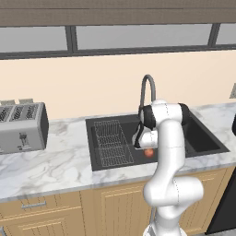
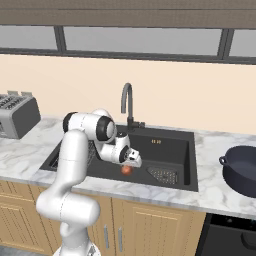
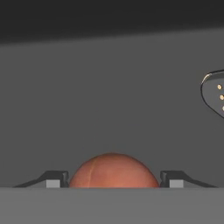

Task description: Dump the onion from the pot into the sink. Then turn on the water and wash the onion. Then turn off the water and put the onion back in the pot.

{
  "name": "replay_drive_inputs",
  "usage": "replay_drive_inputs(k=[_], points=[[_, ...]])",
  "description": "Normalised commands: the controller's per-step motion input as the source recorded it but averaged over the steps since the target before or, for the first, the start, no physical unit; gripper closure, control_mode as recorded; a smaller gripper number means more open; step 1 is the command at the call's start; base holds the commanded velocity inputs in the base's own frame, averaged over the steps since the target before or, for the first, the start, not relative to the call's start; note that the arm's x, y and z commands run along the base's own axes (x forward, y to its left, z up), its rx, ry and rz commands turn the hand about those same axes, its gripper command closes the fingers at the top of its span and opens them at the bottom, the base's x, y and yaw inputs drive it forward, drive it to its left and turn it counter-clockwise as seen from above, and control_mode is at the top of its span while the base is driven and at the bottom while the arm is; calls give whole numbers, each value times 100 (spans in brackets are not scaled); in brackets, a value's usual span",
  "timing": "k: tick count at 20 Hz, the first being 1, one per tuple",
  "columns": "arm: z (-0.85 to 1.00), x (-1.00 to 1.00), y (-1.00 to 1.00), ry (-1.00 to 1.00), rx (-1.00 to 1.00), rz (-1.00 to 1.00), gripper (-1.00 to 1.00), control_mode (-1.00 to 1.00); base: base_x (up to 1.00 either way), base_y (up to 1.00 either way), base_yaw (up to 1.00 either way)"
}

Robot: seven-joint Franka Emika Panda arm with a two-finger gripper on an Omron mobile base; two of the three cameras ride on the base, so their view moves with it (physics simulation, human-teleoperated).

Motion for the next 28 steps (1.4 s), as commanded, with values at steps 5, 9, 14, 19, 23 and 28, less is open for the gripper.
replay_drive_inputs(k=[5,9,14,19,23,28], points=[[0,0,0,-3,0,0,100,-100,0,0,0],[11,0,3,-9,0,0,100,-100,0,0,0],[20,0,26,-3,0,0,100,-100,0,0,0],[7,0,34,0,0,0,100,-100,0,0,0],[16,0,28,-3,0,0,100,-100,0,0,0],[19,0,21,-3,0,0,100,-100,0,0,0]])
